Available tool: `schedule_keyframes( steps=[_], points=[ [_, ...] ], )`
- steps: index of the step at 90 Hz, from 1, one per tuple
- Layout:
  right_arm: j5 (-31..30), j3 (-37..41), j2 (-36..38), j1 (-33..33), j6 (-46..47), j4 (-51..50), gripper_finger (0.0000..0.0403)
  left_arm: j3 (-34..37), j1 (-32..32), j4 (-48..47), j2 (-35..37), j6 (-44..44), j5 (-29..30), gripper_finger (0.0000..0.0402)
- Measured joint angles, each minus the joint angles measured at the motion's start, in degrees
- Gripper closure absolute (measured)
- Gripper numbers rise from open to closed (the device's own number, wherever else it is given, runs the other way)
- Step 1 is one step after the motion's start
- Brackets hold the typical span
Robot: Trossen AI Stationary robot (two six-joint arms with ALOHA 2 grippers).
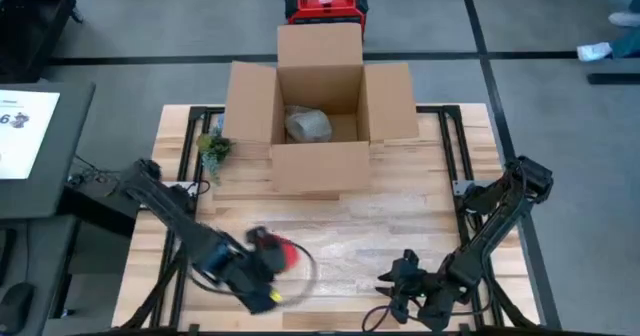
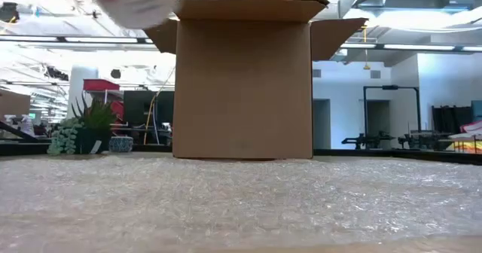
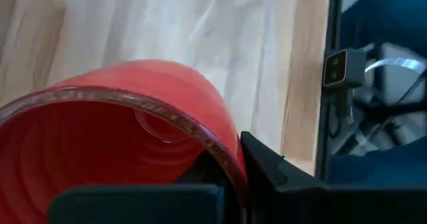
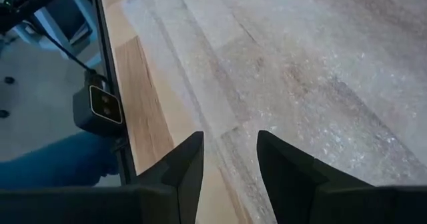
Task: Wrap mug
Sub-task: Pack the red mug with the bubble wrap
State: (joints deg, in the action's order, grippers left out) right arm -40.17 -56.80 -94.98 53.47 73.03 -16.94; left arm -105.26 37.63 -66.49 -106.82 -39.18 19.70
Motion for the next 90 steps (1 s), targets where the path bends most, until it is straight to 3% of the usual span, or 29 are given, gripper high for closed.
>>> schedule_keyframes(
  steps=[14,32,51,90],
  points=[
    [0.12,0.0,0.0,0.56,1.35,-0.02,0.0271,-13.01,-3.27,-5.72,-12.03,9.21,-3.26,0.0401],
    [0.14,0.0,0.0,1.76,2.52,-0.04,0.0271,-22.61,-7.06,-12.78,-22.01,17.91,-3.39,0.0401],
    [0.13,0.0,0.0,2.12,2.58,-0.07,0.0271,-23.51,-9.98,-12.84,-25.62,22.87,-6.37,0.0401],
    [-0.06,0.0,0.0,2.21,2.43,-0.07,0.0271,-22.86,-10.34,-10.02,-25.64,26.82,-7.25,0.0383]
  ],
)
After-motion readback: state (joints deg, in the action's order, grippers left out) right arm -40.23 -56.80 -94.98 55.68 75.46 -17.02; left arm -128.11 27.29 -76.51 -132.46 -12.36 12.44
